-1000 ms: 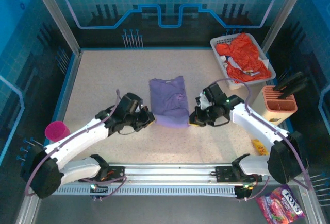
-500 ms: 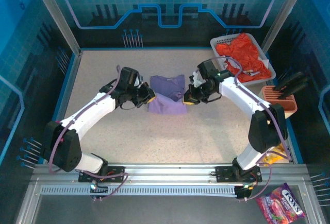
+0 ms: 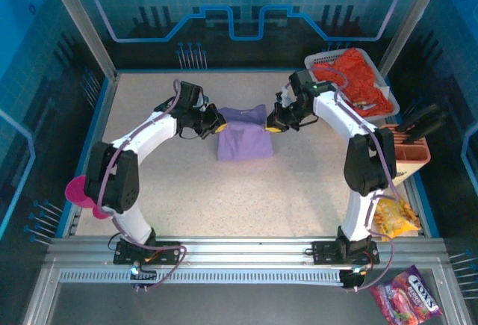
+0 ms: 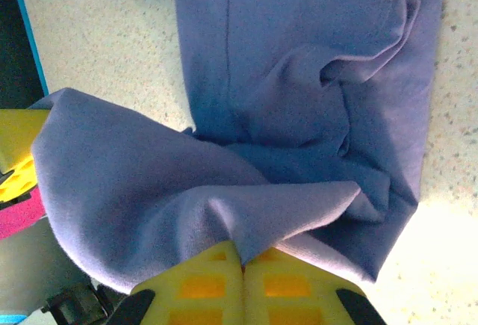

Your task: Fold and stack the t-shirts

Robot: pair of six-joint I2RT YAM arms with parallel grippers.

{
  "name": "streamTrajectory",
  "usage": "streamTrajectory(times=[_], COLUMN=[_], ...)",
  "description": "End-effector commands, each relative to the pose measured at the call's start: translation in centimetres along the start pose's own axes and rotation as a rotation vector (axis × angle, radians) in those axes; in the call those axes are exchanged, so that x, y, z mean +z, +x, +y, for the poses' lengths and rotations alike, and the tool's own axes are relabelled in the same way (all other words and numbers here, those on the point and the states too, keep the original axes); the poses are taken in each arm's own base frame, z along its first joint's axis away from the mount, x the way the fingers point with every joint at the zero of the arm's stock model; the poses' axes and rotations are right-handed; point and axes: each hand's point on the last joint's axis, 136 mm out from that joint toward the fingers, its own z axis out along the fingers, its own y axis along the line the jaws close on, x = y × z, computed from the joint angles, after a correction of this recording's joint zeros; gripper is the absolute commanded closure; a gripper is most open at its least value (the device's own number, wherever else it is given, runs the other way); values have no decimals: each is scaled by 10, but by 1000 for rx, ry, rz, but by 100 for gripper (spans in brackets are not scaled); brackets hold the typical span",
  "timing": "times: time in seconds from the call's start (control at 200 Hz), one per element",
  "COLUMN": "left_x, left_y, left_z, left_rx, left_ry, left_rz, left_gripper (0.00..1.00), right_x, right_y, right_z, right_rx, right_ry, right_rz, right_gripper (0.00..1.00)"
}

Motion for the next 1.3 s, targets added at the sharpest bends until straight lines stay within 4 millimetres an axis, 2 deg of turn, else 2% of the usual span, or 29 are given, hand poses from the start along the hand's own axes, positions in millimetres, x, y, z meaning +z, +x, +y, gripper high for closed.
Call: streamTrajectory(times=[0.0, 0.13, 0.315, 0.59, 0.685, 0.735, 0.75, 0.991, 1.071, 1.116, 1.206, 1.291], left_x=[5, 10, 11, 26, 37, 42, 43, 48, 51, 53, 58, 65], left_y=[-19, -34, -52, -76, -85, -89, -90, -110, -118, -123, -136, -150], left_z=[-7, -7, -17, -13, -10, -10, -11, -15, -15, -17, -22, -23], left_rx=[12, 0, 8, 7, 0, 1, 2, 16, 15, 28, 64, 89], left_ry=[39, 51, 81, 119, 135, 151, 156, 164, 169, 174, 190, 218], left_rz=[-12, -37, -66, -81, -80, -75, -74, -110, -118, -128, -154, -170], left_gripper=[100, 100, 100, 100, 100, 99, 99, 99, 98, 94, 75, 46], right_x=[6, 14, 13, 18, 23, 19, 26, 32, 37, 41, 47, 47], right_y=[-14, -29, -50, -83, -91, -95, -96, -113, -122, -129, -147, -163], right_z=[-3, -12, -9, -12, -11, -6, -13, -15, -18, -18, -16, -22], right_rx=[15, 34, 28, 20, 19, 11, 24, 15, 15, 7, -11, 6], right_ry=[-31, -20, -16, 3, -1, -8, -2, -3, -8, -19, -51, -63], right_rz=[22, 21, 4, -20, -21, -35, -22, -51, -59, -75, -126, -179], right_gripper=[100, 100, 99, 97, 97, 97, 97, 96, 92, 88, 75, 70])
